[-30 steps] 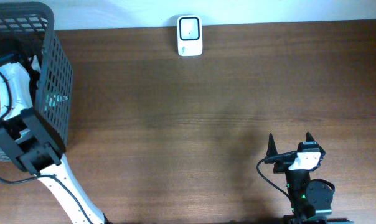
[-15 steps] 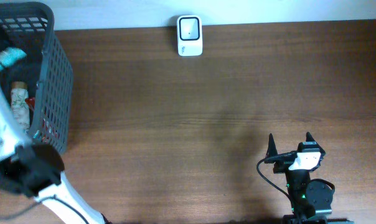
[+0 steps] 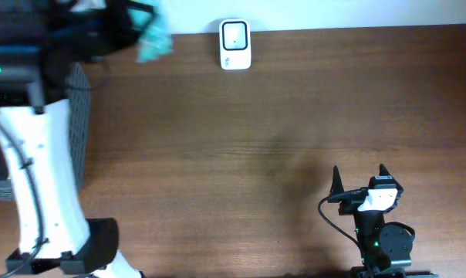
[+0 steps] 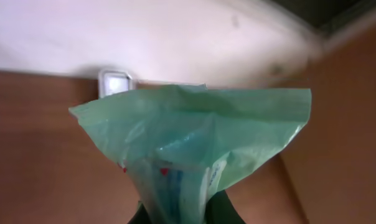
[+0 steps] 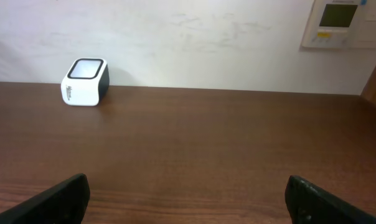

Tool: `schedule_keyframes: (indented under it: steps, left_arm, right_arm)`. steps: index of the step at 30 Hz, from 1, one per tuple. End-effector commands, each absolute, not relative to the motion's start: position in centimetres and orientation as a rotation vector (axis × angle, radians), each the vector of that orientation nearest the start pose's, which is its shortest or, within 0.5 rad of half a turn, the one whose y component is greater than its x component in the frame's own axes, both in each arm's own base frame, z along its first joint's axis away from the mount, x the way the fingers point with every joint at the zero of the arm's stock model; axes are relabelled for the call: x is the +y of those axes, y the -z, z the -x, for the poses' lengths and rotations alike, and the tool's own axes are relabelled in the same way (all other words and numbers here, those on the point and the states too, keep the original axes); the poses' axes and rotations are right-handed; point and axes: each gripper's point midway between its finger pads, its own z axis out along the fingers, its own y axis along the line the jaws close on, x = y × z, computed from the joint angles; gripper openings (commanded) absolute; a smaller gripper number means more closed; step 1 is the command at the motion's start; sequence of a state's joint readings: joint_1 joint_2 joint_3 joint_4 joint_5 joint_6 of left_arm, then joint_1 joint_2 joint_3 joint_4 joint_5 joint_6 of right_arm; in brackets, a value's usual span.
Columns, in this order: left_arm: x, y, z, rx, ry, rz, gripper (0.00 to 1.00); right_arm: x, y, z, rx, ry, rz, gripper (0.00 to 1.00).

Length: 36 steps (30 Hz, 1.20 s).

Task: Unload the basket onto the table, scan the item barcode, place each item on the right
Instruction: 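Carry the wipe pack with the left gripper and drop it mid-table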

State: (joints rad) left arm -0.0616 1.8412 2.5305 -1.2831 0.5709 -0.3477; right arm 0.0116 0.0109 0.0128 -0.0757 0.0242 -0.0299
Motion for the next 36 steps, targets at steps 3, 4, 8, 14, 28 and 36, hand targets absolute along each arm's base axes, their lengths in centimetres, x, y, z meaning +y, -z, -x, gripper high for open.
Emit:
schedule_keyframes:
  steps: [3,4,8,14,28,36]
  left_arm:
    - [-18.2,-38.4,-41.3,2.377,0.527,-0.165,0.0]
    - [-19.4,-36.9,-40.9,2.42,0.466,-0.193,0.0]
    - [-22.3,-30.7,-39.8,2.608,0.289,-0.294,0.0]
    - [-23.7,-21.6,-38.7,2.891,0.155,-0.381,0.01]
    - [-26.0,-6.3,-42.8,3.057,-0.015,-0.076,0.24]
    - [-25.0,-6.3,-43.3,3.069,-0.018,-0.003,0.41]
  right_arm:
    - [-0.3,-15.5,-24.6,1.65,0.039,0.01,0.99]
    - [-0.3,-15.5,-24.6,1.65,0.039,0.01,0.99]
    - [-0.3,-15.5,-24.6,1.65,0.039,0.01,0.99]
    - [-0.3,-15.5,-24.6,1.65,0.039,0.01,0.99]
    - [-0.3,-15.5,-24.6,1.65,0.039,0.01,0.99]
    - [-0.3,-15.5,-24.6,1.65,0.039,0.01,0.99]
